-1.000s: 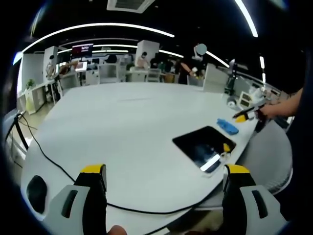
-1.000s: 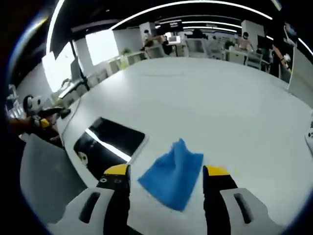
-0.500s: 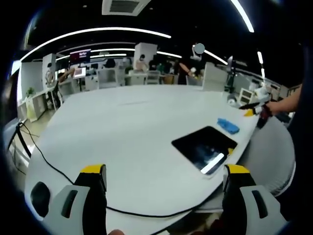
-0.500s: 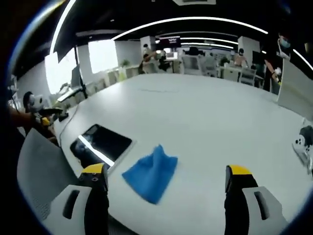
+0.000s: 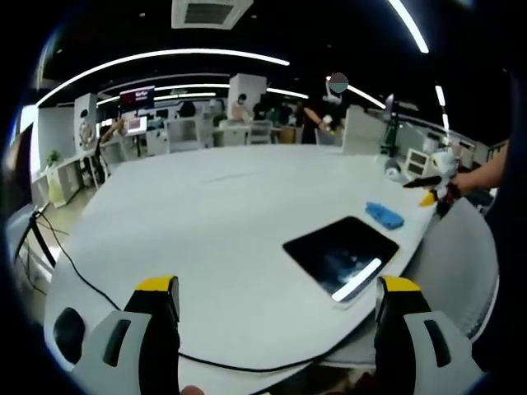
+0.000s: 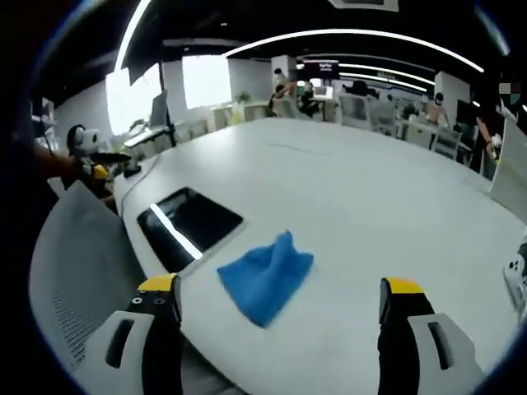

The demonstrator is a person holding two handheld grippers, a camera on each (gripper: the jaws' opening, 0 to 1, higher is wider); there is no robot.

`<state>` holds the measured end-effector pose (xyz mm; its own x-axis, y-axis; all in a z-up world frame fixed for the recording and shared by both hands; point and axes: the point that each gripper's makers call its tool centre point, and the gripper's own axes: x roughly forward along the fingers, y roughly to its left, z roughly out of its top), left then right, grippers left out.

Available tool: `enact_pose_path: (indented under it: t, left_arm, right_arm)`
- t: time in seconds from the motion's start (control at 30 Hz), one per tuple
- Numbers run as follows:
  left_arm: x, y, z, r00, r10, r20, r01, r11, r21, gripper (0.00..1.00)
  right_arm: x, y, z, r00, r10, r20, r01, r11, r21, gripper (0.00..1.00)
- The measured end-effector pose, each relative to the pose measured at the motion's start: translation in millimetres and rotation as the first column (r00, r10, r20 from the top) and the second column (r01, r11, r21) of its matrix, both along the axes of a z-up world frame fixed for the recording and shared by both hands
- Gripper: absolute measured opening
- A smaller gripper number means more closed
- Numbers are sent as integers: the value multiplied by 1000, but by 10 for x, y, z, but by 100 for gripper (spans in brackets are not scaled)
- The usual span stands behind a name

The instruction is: Wipe the mirror surface with the cleaning cloth until all visible marks leave the cleaned area.

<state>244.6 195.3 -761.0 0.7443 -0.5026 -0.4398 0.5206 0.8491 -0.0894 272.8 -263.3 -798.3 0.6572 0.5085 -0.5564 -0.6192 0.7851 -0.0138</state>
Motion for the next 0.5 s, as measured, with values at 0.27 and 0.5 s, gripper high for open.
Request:
enact_pose_path:
  t: [0.27, 0.5]
  left_arm:
    - [-4, -65, 43, 1000, 2, -1, -2, 1000, 12, 100]
    - [25, -106, 45, 1000, -14, -5, 14, 1000, 27, 100]
  right_arm:
    - [-25, -103, -29, 998, -50, -31, 51, 999, 15, 100]
    - [-35, -85, -2, 996, -72, -52, 74, 996, 42, 100]
